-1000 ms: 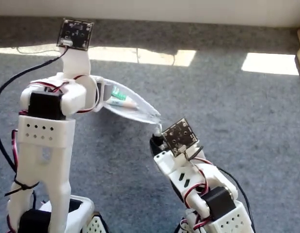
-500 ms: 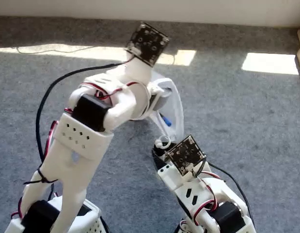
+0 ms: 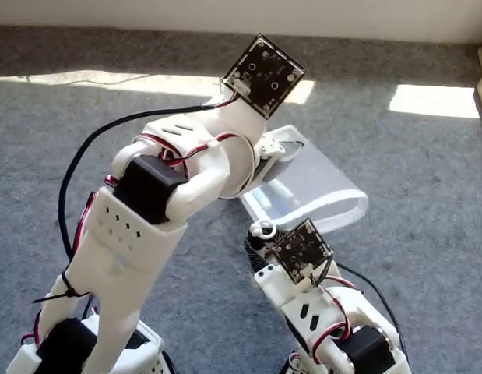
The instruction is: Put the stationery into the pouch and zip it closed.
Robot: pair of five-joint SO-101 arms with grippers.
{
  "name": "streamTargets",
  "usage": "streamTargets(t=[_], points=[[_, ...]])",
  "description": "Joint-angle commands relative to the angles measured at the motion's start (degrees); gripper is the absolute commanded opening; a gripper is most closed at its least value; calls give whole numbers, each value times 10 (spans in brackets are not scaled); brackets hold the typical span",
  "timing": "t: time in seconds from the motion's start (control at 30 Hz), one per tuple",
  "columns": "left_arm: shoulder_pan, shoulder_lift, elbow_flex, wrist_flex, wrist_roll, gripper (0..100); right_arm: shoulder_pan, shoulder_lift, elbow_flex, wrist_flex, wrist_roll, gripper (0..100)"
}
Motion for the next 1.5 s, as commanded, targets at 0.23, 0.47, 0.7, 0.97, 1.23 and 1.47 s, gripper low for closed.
streamTargets(t=[0.23, 0.47, 0.7, 0.97, 1.23, 1.47], points=[[6, -7, -132, 227, -113, 228, 71, -4, -14, -13, 1, 5], [5, -24, -107, 251, -125, 225, 72, -4, -14, -37, 0, 5], [6, -146, 37, 207, -126, 229, 72, -4, -14, -91, -1, 5], [5, -290, 304, 26, -126, 229, 72, -4, -80, -110, -30, 5], [-41, -342, 471, -110, -124, 270, 72, 0, -103, -85, -28, 5], [-10, -341, 547, -200, -121, 270, 72, 2, -103, -67, -10, 5]])
